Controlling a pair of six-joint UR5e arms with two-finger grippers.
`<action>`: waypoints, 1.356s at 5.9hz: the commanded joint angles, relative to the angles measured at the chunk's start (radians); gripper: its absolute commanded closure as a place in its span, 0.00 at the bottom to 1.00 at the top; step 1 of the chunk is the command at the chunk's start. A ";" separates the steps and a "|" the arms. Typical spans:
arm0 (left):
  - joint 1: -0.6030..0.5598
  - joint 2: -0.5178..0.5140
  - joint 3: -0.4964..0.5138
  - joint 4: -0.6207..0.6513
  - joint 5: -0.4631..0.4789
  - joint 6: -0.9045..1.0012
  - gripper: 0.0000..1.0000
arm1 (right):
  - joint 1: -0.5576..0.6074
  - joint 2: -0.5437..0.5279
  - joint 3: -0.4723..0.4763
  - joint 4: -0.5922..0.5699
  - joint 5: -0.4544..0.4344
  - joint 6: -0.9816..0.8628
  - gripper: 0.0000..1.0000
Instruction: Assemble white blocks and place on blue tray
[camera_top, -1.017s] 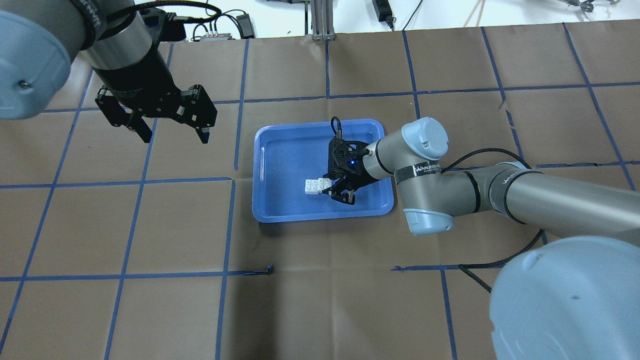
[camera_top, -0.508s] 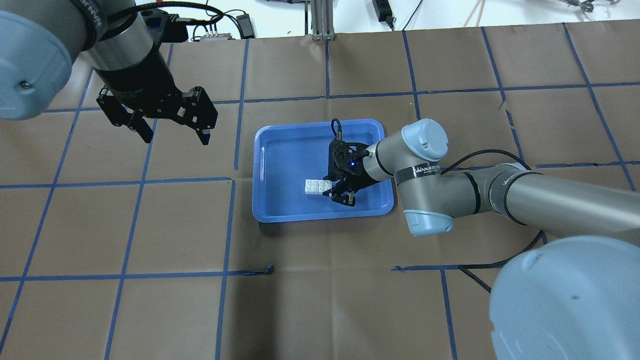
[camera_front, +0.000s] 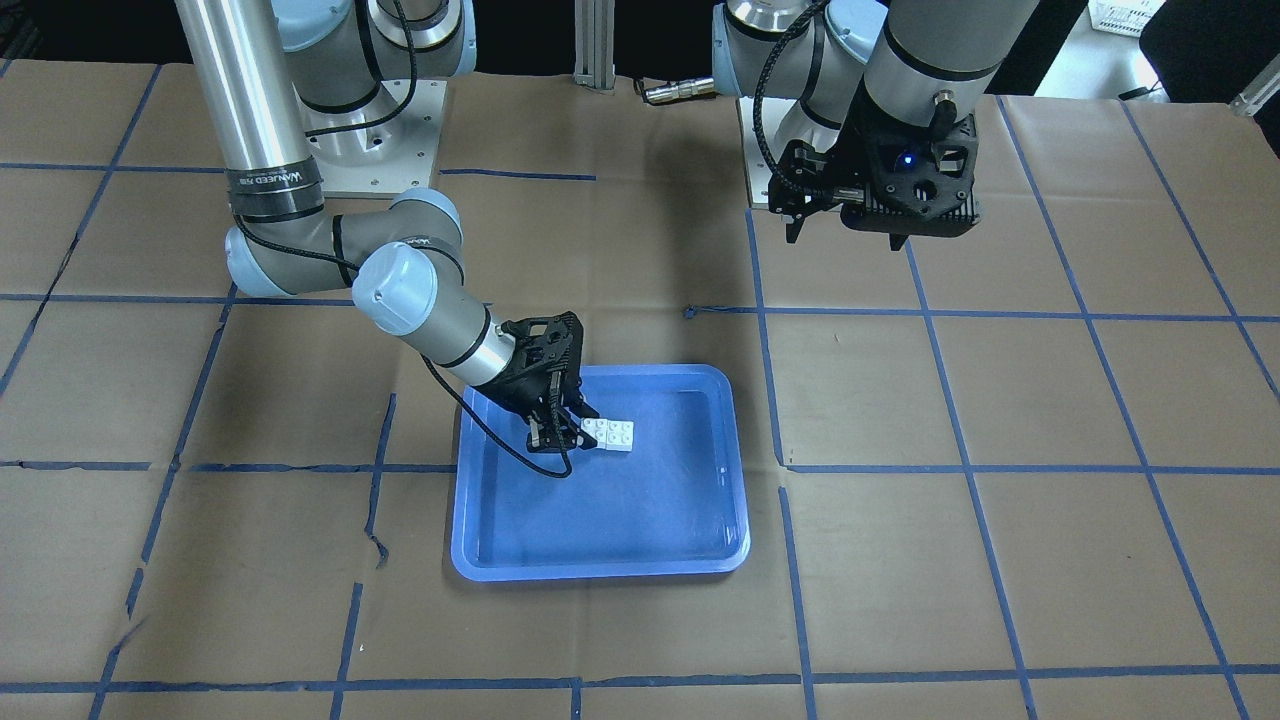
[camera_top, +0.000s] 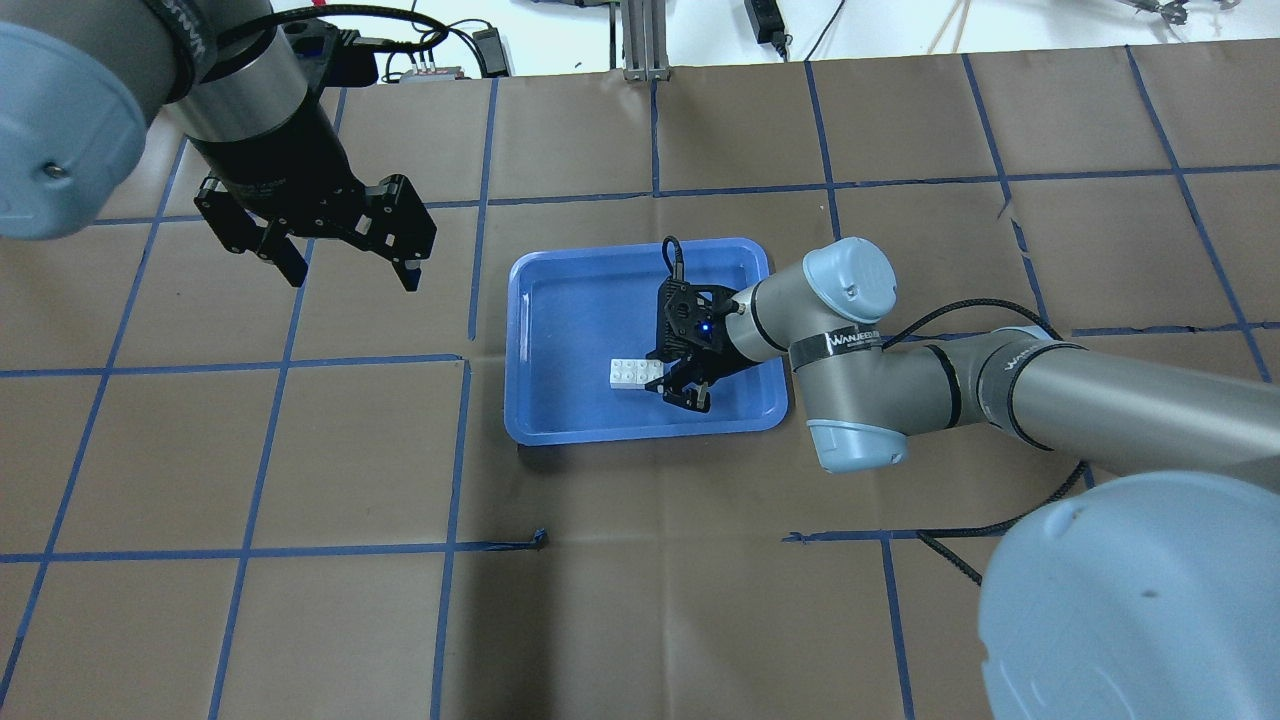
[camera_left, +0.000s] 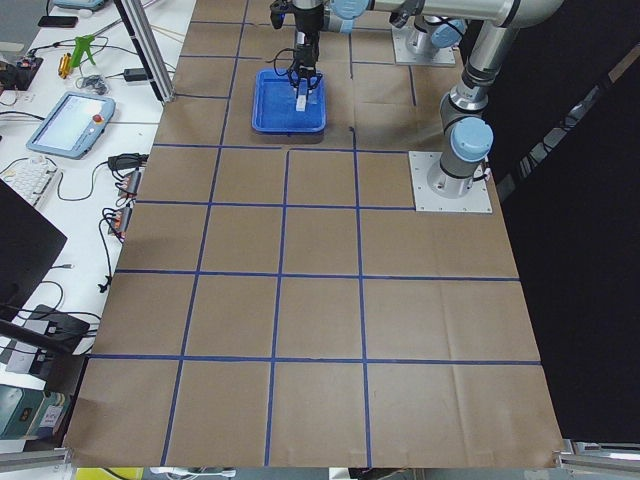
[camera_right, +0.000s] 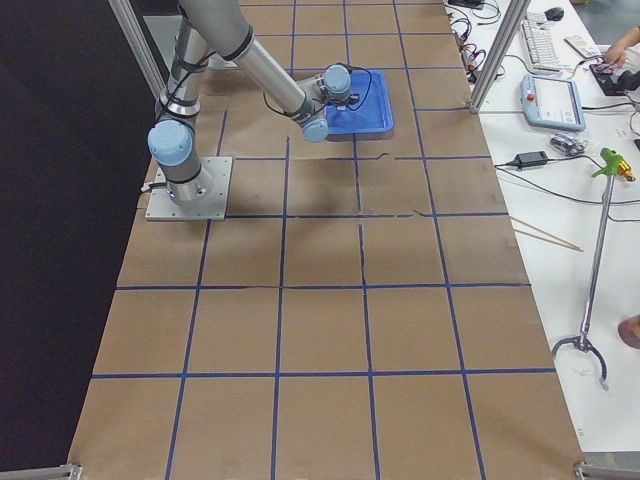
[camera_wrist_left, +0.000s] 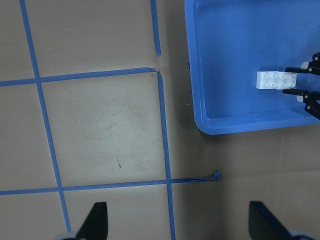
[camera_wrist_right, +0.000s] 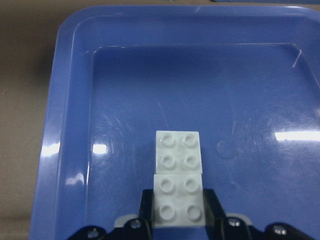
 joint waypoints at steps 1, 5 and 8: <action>0.000 0.001 -0.014 0.009 0.000 0.001 0.01 | 0.000 0.000 0.000 -0.001 0.001 0.000 0.83; 0.000 0.001 -0.015 0.009 0.000 0.007 0.01 | 0.000 0.000 0.001 0.002 0.001 0.001 0.82; -0.002 0.001 -0.017 0.007 -0.002 0.007 0.01 | 0.000 0.002 0.001 0.001 0.001 0.001 0.71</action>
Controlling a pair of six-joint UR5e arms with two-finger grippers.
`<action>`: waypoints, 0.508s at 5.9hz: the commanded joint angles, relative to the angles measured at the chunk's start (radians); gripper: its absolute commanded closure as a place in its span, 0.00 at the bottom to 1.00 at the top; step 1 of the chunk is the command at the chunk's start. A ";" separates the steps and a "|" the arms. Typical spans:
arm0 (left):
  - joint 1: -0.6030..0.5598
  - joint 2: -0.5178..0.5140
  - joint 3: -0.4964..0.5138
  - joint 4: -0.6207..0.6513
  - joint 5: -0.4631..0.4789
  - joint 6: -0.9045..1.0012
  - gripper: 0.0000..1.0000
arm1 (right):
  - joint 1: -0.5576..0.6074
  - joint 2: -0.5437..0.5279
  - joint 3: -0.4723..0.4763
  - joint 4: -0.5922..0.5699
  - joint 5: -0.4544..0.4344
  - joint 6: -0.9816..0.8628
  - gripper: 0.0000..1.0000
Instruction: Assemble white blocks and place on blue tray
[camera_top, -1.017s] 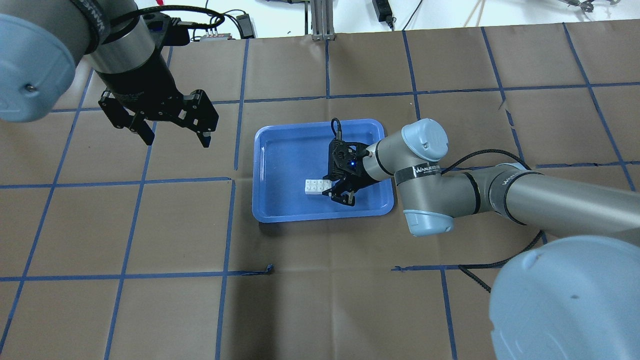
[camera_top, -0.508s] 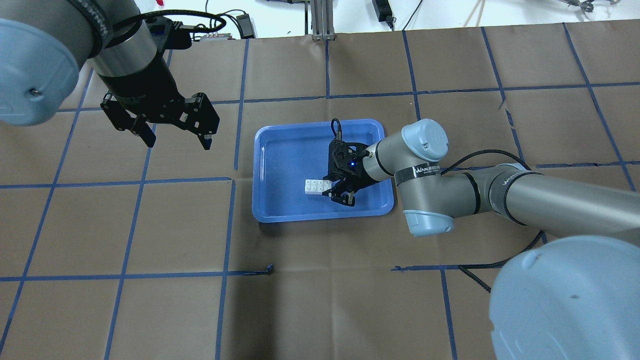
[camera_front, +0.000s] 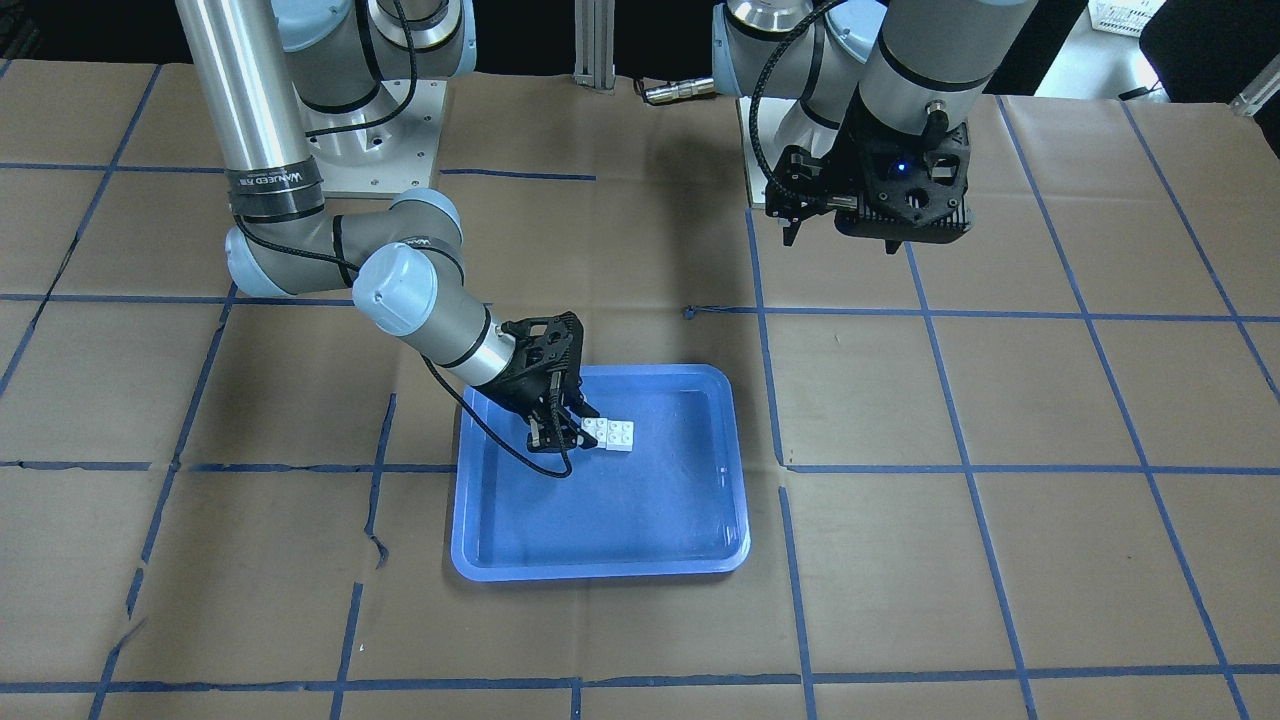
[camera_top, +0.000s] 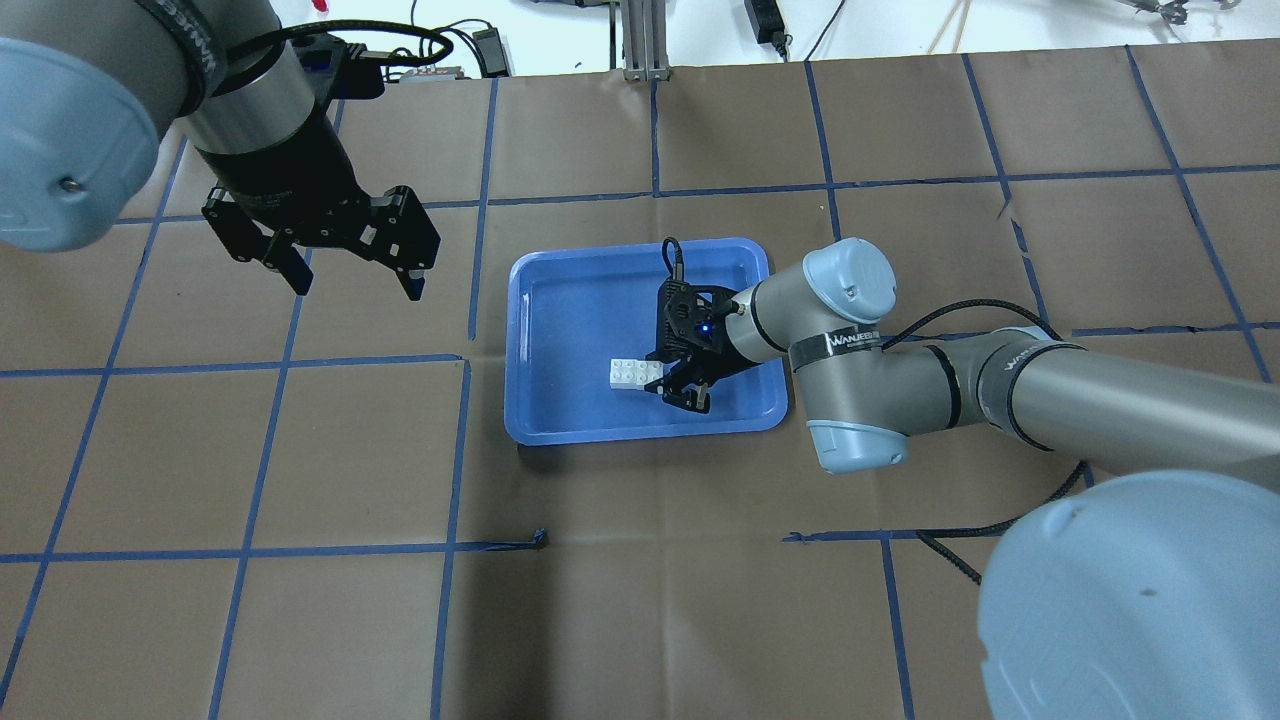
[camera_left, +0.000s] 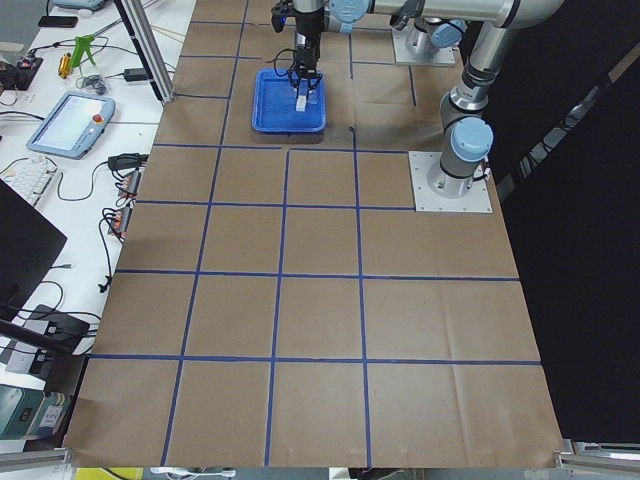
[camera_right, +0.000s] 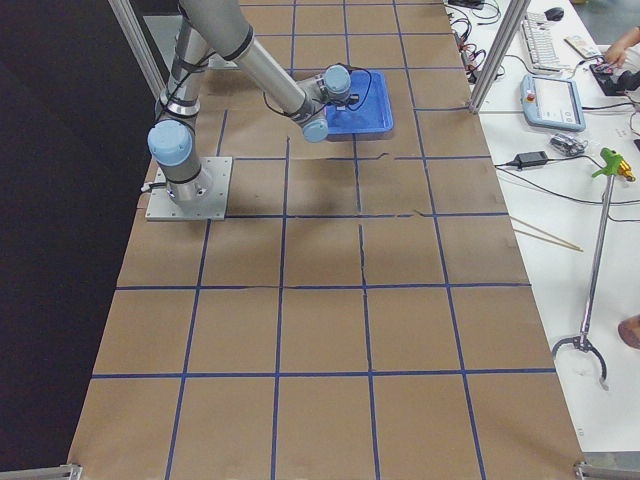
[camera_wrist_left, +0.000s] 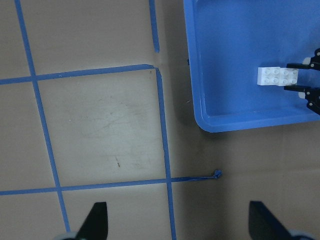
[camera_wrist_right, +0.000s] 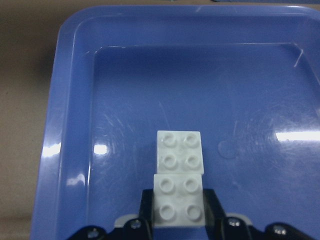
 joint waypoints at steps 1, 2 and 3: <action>-0.001 0.000 -0.001 0.001 0.000 0.000 0.01 | 0.000 0.000 0.000 -0.001 0.000 0.000 0.65; -0.002 0.000 -0.002 0.001 0.000 0.000 0.01 | 0.000 0.000 0.000 -0.001 0.000 0.001 0.63; -0.001 0.000 -0.002 0.001 0.000 0.002 0.01 | 0.000 0.000 0.000 -0.001 0.000 0.000 0.61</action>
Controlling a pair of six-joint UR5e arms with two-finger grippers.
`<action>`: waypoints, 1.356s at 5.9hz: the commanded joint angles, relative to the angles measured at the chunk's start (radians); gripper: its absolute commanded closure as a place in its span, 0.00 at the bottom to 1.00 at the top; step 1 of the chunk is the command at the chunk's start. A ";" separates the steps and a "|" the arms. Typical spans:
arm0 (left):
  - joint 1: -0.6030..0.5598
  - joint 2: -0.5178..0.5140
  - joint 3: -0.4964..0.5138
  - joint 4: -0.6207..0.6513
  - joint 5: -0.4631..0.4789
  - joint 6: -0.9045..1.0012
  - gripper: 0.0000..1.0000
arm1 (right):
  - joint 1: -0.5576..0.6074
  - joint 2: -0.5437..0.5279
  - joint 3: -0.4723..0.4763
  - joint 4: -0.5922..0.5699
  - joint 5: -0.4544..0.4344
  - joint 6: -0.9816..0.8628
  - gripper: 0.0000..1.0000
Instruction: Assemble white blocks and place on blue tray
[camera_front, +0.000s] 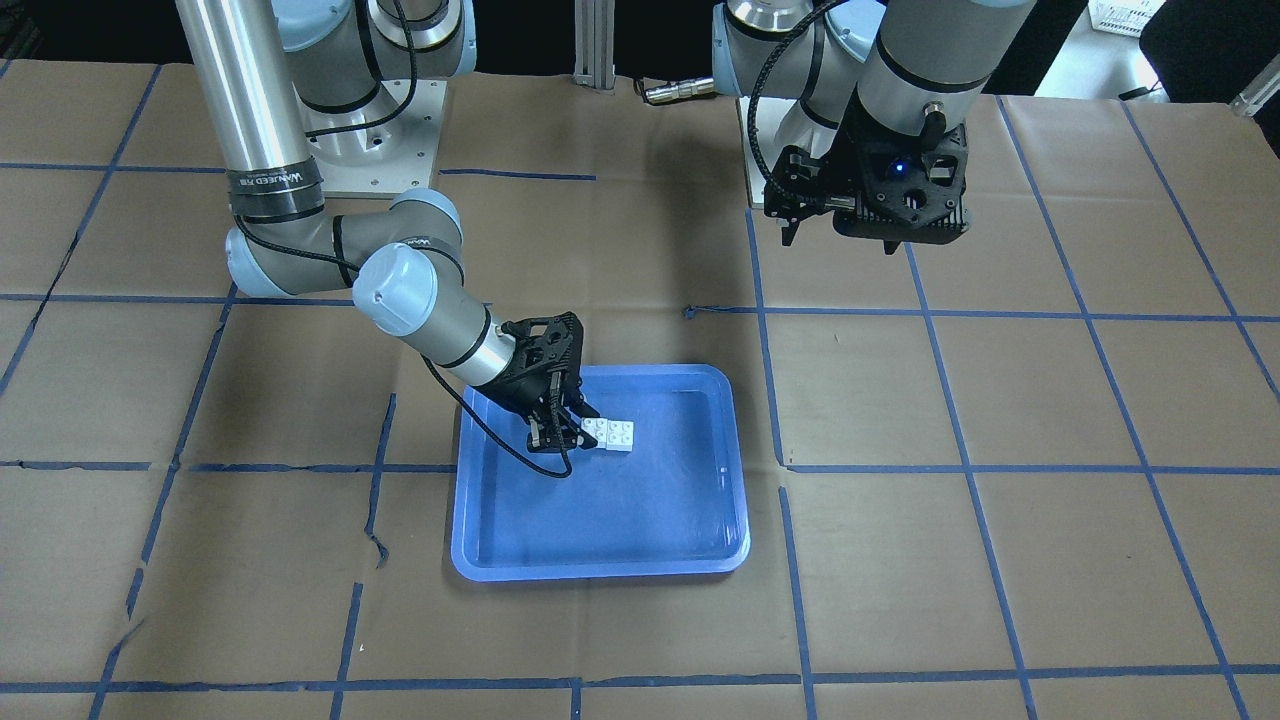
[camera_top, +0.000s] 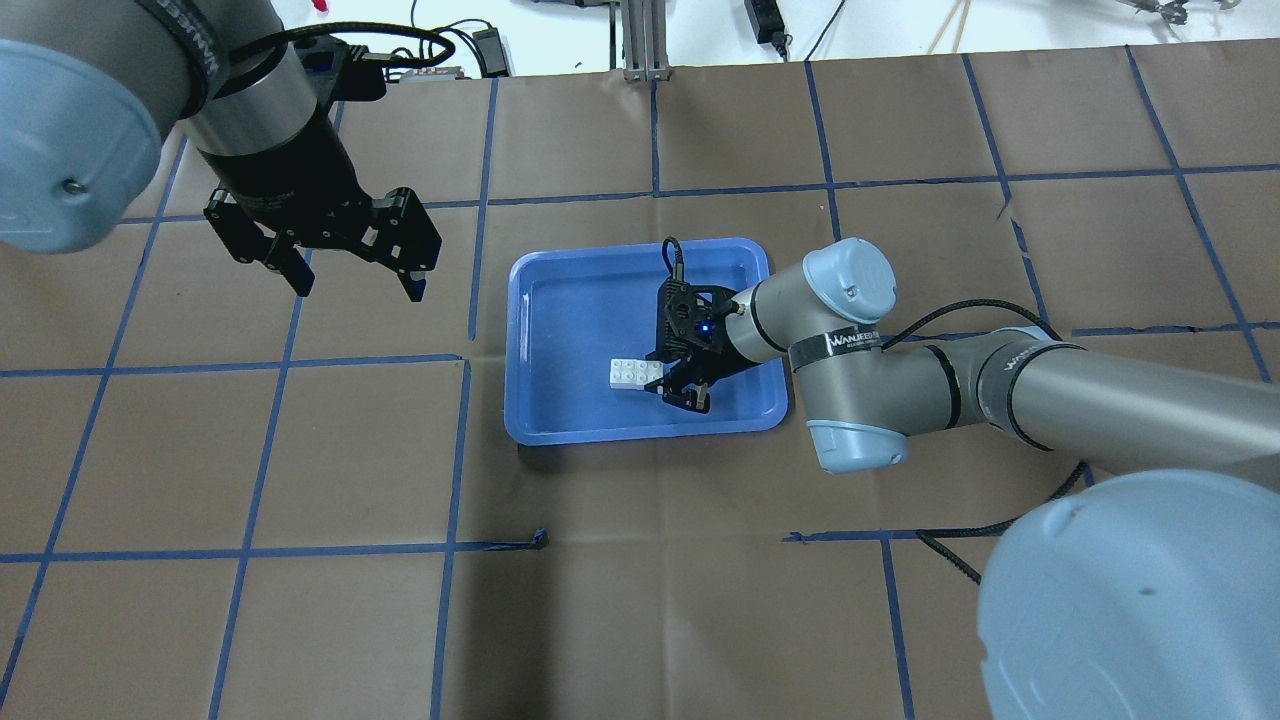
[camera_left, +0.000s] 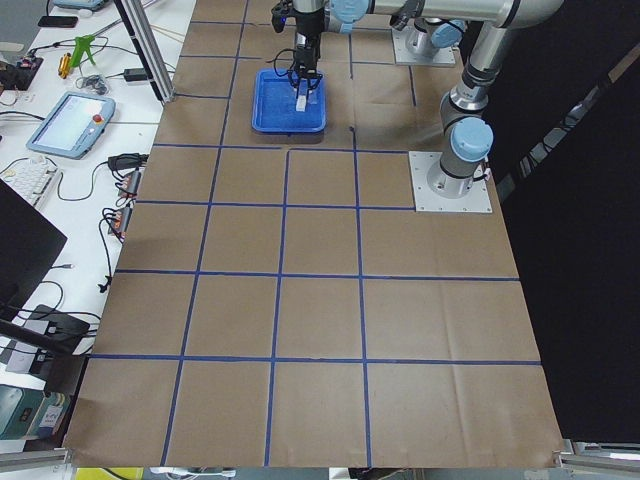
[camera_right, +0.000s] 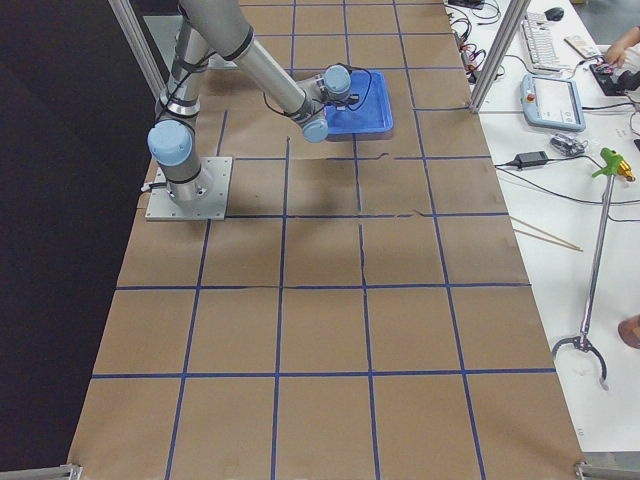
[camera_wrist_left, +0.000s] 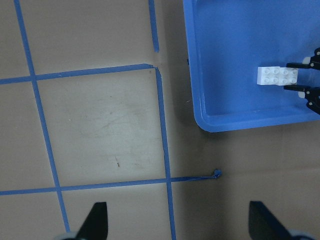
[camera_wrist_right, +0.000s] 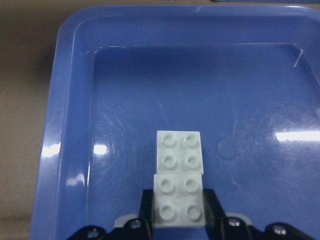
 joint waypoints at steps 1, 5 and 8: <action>0.001 0.000 -0.002 -0.001 0.000 0.001 0.01 | 0.000 0.000 0.000 0.000 0.000 0.001 0.58; 0.001 0.000 -0.002 0.002 -0.003 0.053 0.01 | 0.000 0.000 0.000 0.002 0.002 0.001 0.42; -0.001 0.000 -0.005 0.000 0.000 0.053 0.01 | 0.000 -0.003 -0.008 0.003 -0.002 0.031 0.00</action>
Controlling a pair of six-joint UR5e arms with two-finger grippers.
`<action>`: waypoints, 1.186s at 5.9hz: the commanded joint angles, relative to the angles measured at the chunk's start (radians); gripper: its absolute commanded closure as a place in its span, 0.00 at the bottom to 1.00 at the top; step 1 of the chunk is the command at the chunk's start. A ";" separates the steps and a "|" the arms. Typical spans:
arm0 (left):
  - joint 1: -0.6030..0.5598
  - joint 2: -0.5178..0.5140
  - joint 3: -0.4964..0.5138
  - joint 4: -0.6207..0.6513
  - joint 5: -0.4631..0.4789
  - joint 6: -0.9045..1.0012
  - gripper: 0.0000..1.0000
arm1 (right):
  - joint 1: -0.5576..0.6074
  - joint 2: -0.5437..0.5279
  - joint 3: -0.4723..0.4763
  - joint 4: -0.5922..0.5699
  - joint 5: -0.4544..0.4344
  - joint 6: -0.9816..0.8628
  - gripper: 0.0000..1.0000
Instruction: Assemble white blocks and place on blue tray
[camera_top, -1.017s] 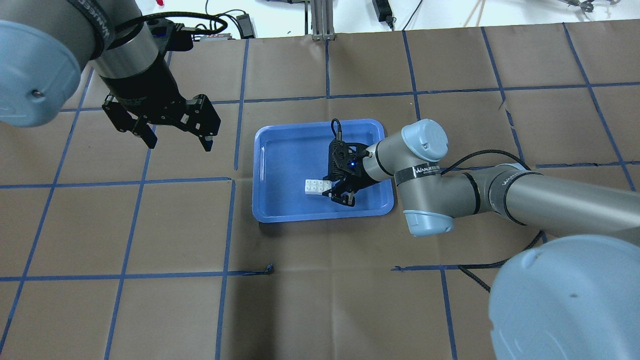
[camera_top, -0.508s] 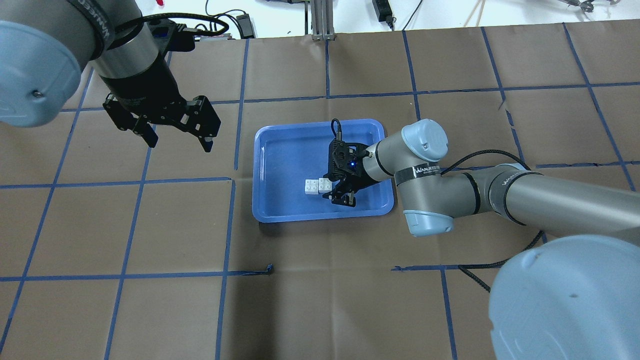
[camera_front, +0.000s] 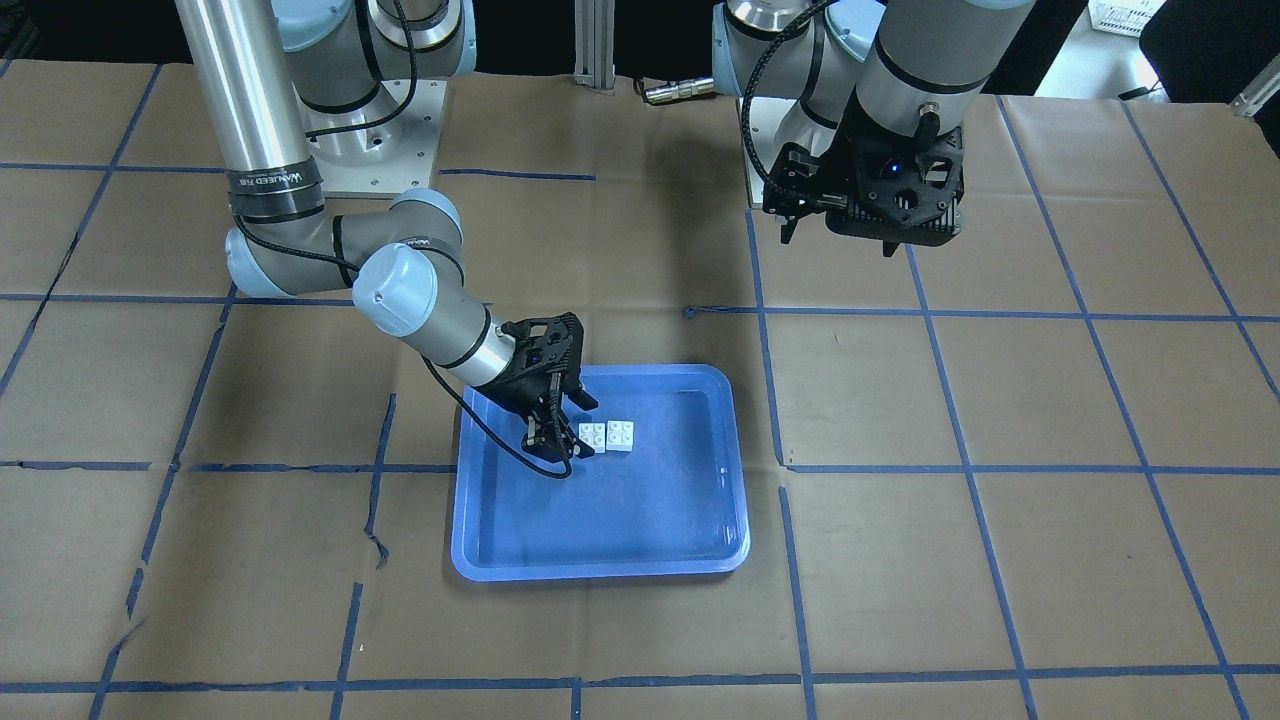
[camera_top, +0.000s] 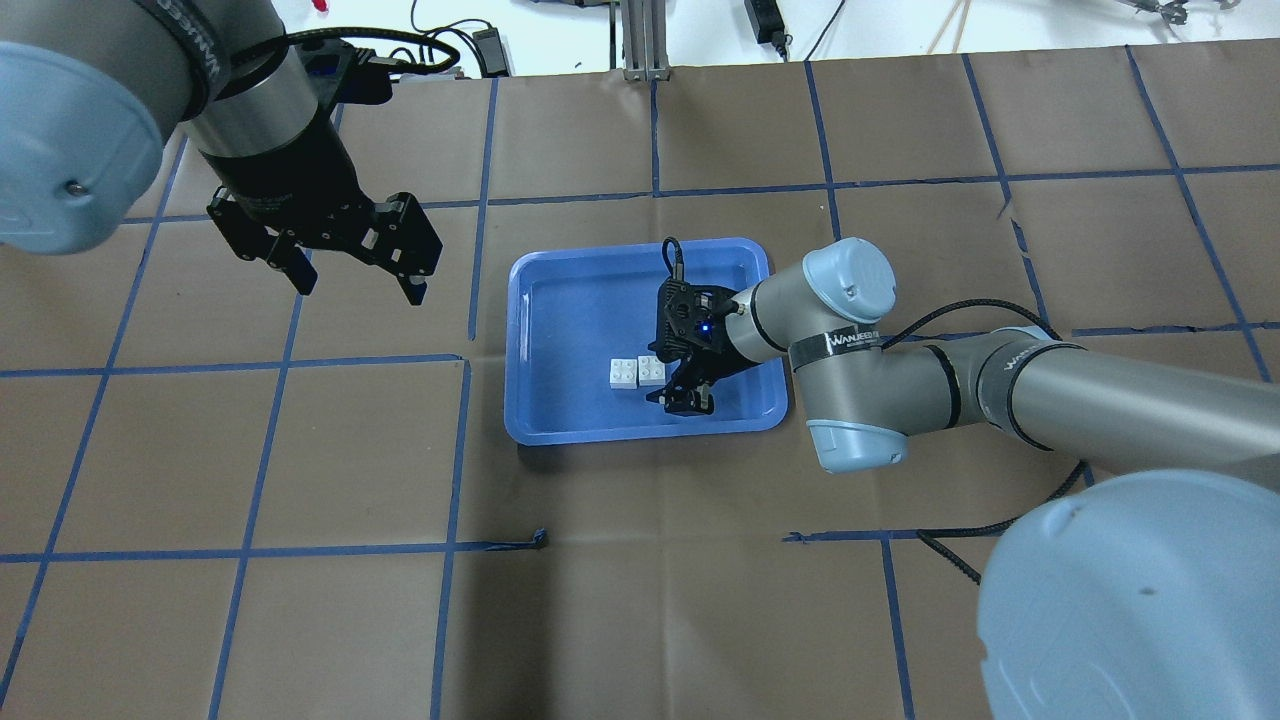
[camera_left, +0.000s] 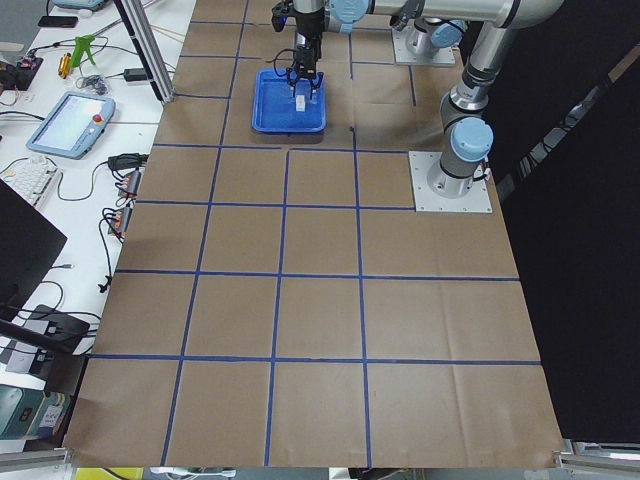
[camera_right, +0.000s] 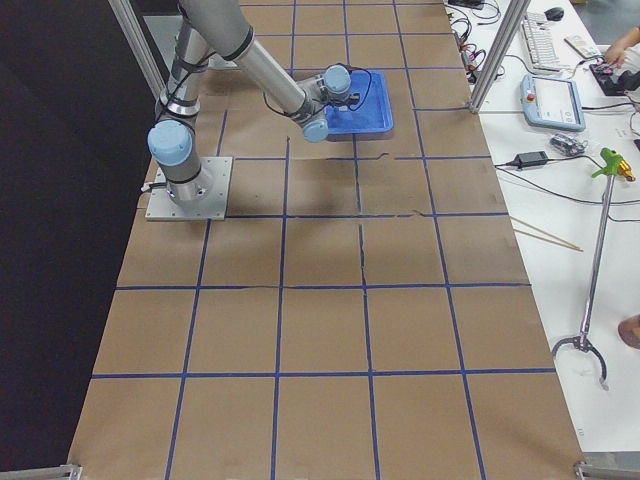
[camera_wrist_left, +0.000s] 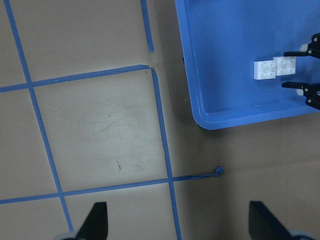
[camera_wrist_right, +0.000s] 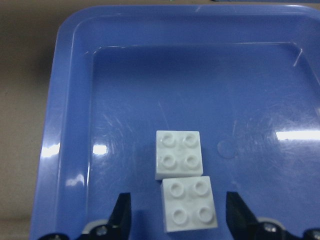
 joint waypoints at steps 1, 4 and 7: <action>0.000 0.003 -0.018 0.001 0.000 0.002 0.01 | 0.000 -0.005 -0.011 0.000 -0.004 0.058 0.00; 0.000 0.003 -0.020 0.001 0.000 0.002 0.01 | -0.020 -0.037 -0.046 0.058 -0.023 0.083 0.00; 0.000 0.003 -0.022 0.001 0.001 0.002 0.01 | -0.049 -0.227 -0.235 0.627 -0.252 0.154 0.00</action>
